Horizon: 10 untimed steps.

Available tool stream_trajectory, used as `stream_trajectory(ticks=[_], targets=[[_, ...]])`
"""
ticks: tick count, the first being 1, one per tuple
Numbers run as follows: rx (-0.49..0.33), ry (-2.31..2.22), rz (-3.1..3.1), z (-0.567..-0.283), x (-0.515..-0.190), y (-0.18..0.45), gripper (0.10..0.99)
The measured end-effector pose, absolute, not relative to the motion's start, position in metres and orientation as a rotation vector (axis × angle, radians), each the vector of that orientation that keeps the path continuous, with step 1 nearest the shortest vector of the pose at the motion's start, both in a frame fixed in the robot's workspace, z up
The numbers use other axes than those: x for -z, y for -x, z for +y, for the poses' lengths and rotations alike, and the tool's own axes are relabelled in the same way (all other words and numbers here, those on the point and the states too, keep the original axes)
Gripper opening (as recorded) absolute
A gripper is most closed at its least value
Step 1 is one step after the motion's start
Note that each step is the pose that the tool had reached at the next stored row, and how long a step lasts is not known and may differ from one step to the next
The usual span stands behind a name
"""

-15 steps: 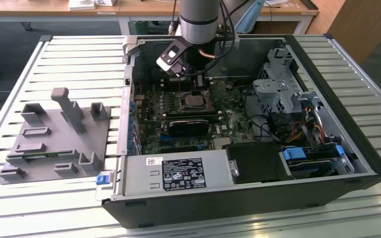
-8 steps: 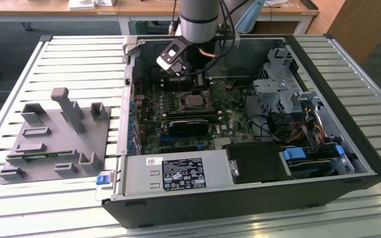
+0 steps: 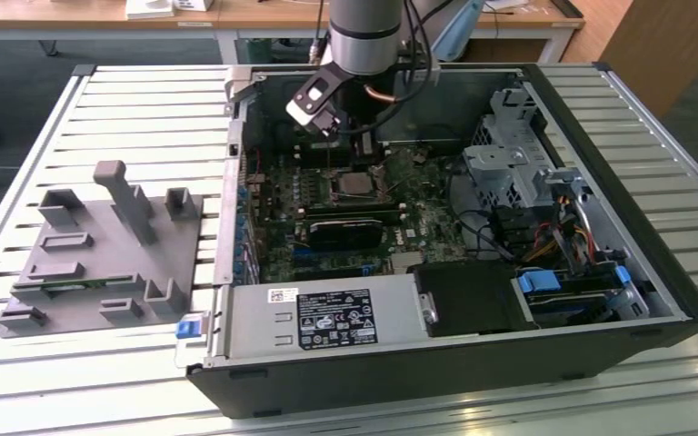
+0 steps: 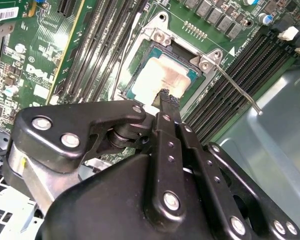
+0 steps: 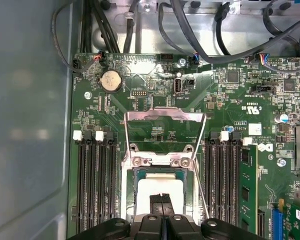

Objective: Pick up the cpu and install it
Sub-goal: 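Place the cpu into insertion slot, then close the cpu cover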

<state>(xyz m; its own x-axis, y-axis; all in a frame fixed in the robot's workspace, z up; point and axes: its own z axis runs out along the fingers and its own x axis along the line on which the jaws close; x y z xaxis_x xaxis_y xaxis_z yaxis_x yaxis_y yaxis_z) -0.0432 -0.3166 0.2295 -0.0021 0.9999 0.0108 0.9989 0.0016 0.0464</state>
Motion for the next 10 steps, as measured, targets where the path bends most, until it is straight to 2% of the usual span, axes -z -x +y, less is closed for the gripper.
stream_trajectory(ticks=[10], targets=[[-0.063,-2.201,2.205,-0.3166,-0.2391,0.0432,0.106]])
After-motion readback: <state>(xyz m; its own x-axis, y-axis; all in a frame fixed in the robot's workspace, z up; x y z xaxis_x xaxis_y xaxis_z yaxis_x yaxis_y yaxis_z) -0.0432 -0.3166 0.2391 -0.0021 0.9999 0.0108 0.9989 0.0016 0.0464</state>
